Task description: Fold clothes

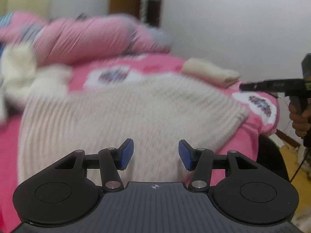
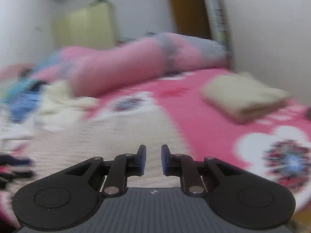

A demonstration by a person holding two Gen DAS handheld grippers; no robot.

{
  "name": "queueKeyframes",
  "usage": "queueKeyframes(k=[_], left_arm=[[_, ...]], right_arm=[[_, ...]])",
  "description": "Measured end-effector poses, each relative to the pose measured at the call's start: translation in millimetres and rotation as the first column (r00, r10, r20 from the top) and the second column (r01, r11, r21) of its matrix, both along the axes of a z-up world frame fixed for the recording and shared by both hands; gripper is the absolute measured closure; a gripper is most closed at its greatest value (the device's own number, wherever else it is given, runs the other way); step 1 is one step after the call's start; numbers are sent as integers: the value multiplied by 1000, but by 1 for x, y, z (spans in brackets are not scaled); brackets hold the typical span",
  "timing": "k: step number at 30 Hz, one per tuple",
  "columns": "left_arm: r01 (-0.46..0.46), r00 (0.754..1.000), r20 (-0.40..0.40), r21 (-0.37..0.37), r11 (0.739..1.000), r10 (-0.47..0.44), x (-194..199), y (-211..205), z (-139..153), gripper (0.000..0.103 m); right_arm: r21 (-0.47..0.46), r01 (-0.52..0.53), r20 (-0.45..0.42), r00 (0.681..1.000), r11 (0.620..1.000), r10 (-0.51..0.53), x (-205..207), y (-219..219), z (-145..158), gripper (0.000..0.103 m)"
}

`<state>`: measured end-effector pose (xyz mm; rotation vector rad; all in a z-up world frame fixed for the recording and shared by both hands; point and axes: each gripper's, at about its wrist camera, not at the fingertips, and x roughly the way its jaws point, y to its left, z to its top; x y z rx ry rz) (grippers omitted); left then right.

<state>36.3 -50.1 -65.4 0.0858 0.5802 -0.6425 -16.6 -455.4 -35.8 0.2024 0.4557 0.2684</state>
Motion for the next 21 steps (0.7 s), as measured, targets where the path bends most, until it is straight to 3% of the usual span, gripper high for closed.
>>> queueKeyframes(k=[2, 4, 5, 6, 8, 11, 14, 16, 19, 21], left_arm=[[-80, 995, -58, -21, 997, 78, -6, 23, -15, 54], [-139, 986, -106, -92, 986, 129, -8, 49, -26, 61], [-153, 982, -132, -129, 980, 135, -7, 58, -26, 63], [-167, 978, -157, -166, 972, 141, -6, 66, -27, 64], [-182, 975, -163, -173, 968, 155, -7, 73, -23, 64], [-223, 972, -113, -176, 959, 206, -16, 83, -12, 57], [-274, 959, -122, -184, 944, 255, -18, 97, -16, 57], [-294, 951, -150, -164, 942, 270, -15, 99, -26, 60], [-311, 945, -169, -202, 929, 280, -18, 103, -26, 60], [-321, 940, -194, -232, 918, 280, -19, 108, -18, 59]], right_arm=[[-13, -36, -49, 998, 999, 36, 4, 11, -11, 86], [-59, 22, -172, 985, 998, -32, 23, 12, -35, 86], [-76, 64, -233, 969, 995, -80, 31, 7, -51, 91], [-39, 89, -257, 962, 995, -96, 33, 1, -56, 91], [63, 128, -275, 956, 990, -106, 30, -10, -51, 90], [49, 116, -196, 975, 992, -104, 24, -6, -28, 88], [14, 71, -127, 990, 997, -69, 11, 10, -18, 88], [-49, 58, -187, 980, 997, -66, 25, 21, -29, 88], [-115, 64, -229, 969, 991, -89, 39, 27, -53, 90], [-115, 75, -256, 961, 991, -102, 42, 28, -48, 89]])
